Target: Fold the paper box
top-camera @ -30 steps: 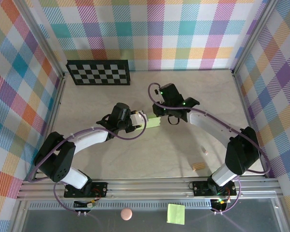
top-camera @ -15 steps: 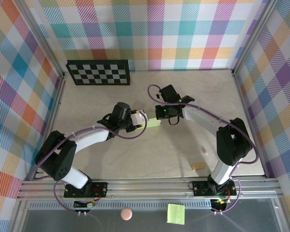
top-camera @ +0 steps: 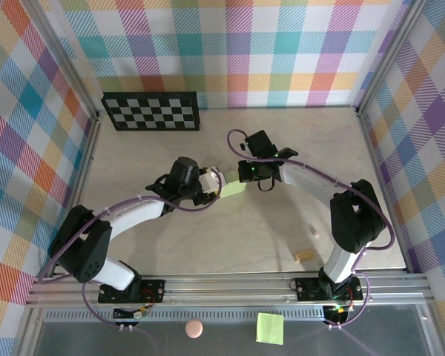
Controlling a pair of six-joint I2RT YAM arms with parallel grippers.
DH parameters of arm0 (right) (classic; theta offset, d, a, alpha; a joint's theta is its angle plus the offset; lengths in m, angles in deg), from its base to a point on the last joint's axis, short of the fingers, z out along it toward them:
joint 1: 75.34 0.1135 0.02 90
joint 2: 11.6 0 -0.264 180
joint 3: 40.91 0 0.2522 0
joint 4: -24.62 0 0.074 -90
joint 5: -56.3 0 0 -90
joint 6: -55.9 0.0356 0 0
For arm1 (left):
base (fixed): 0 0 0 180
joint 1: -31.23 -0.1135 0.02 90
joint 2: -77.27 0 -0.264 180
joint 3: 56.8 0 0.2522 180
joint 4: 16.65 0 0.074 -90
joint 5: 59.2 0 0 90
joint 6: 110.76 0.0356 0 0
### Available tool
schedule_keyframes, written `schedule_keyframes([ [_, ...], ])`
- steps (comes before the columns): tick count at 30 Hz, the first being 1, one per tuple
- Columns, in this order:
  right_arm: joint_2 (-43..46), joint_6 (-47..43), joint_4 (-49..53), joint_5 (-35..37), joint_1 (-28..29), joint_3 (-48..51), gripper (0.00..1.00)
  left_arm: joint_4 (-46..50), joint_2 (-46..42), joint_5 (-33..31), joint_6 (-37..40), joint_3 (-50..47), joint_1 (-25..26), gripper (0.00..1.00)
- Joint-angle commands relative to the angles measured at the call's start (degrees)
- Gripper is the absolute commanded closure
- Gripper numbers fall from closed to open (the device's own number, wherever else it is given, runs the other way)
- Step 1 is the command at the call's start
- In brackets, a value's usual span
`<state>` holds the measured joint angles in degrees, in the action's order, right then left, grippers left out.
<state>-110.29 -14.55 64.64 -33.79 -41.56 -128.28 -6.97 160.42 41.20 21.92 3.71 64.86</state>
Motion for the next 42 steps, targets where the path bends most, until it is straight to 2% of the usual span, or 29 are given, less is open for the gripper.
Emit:
schedule_keyframes([
  [1,-2.4,0.9,4.2,0.2,-0.2,2.2,0.95,-0.1,-4.9,0.8,-10.9,0.8,0.0,0.36],
  [5,-2.4,0.9,4.4,0.1,-0.2,2.1,0.95,3.4,-7.7,-2.0,-23.3,2.9,-0.6,0.33],
  [9,-2.4,0.8,4.6,0.0,-0.2,2.0,0.95,8.5,-9.4,-1.3,-33.5,4.9,-1.6,0.34],
  [11,-2.3,0.8,4.7,0.0,-0.2,1.9,0.95,14.1,-8.6,-1.5,-40.7,7.7,-3.1,0.39],
  [13,-2.3,0.8,4.7,-0.1,-0.2,1.9,0.96,17.6,-7.2,3.0,-43.7,9.7,-4.7,0.5],
  [17,-2.3,0.9,4.8,-0.2,-0.2,1.7,0.95,19.6,-4.5,10.0,-45.5,10.7,-5.6,0.68],
  [23,-2.3,0.9,5.2,-0.2,-0.2,1.5,0.95,19.5,-1.8,15.6,-46.4,10.7,-6.1,0.83],
  [26,-2.4,0.9,5.3,0.0,-0.2,1.5,0.95,22.6,-0.6,17.7,-45.9,11.0,-6.4,0.87],
  [30,-2.3,1.0,5.4,0.1,-0.2,1.7,0.95,24.6,0.8,17.1,-46.2,10.5,-7.2,0.91],
  [35,-2.4,1.2,5.5,0.1,-0.2,2.0,0.96,23.7,2.3,16.0,-48.3,7.8,-9.3,0.94],
  [42,-2.0,1.4,5.8,0.1,-0.2,2.1,0.96,22.8,6.2,18.7,-50.6,6.4,-11.6,0.98],
])
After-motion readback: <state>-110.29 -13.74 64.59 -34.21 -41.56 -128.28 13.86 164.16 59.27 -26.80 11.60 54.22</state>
